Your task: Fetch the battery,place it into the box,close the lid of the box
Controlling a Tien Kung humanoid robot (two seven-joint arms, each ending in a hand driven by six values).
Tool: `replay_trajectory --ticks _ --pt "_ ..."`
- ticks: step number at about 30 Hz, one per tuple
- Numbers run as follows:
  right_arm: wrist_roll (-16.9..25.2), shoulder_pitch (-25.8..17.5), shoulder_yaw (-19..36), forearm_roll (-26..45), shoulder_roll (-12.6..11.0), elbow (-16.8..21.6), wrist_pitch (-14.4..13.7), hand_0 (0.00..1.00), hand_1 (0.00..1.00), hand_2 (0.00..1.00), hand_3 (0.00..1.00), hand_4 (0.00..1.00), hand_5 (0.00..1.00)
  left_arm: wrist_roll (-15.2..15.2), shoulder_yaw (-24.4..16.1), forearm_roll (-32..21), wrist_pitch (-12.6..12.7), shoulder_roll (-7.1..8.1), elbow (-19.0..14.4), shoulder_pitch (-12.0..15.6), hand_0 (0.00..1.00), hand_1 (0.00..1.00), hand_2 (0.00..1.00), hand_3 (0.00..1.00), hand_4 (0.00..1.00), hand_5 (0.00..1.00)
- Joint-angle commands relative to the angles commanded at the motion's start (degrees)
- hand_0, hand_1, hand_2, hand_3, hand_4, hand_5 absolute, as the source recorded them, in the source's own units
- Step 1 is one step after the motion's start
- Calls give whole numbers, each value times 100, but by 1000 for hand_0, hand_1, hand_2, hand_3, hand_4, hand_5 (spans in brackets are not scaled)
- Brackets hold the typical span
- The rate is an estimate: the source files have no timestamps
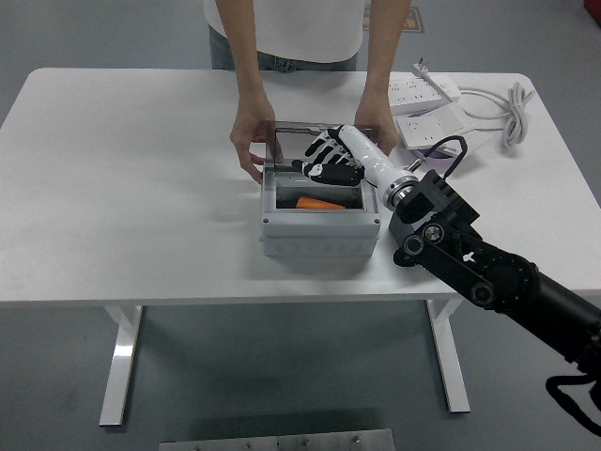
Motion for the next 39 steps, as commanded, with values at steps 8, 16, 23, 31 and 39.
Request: replay_trajectory --ticks 8,16,23,31,39 --pt "-615 -144 797 -288 -278 685 145 220 306 387 466 797 442 19 3 -33 15 -19 -2 52 632 698 573 541 500 2" --pt "-321 -20 1333 -368 -249 724 -23 106 230 306 366 768 469 44 -49 33 -13 -12 -4 33 632 698 573 541 500 2" --pt "107 177 1232 -378 -4 224 -201 135 252 321 374 761 468 65 -97 108 -50 -26 -5 -20 632 698 573 541 500 2" --pt "307 358 1090 -639 248 -407 31 186 303 378 419 770 469 81 -122 139 -64 -19 -4 -50 632 698 573 541 500 2" --pt "364 464 1056 -808 389 -869 250 808 726 722 709 984 998 85 -139 155 -37 35 -4 -49 632 698 573 541 500 2"
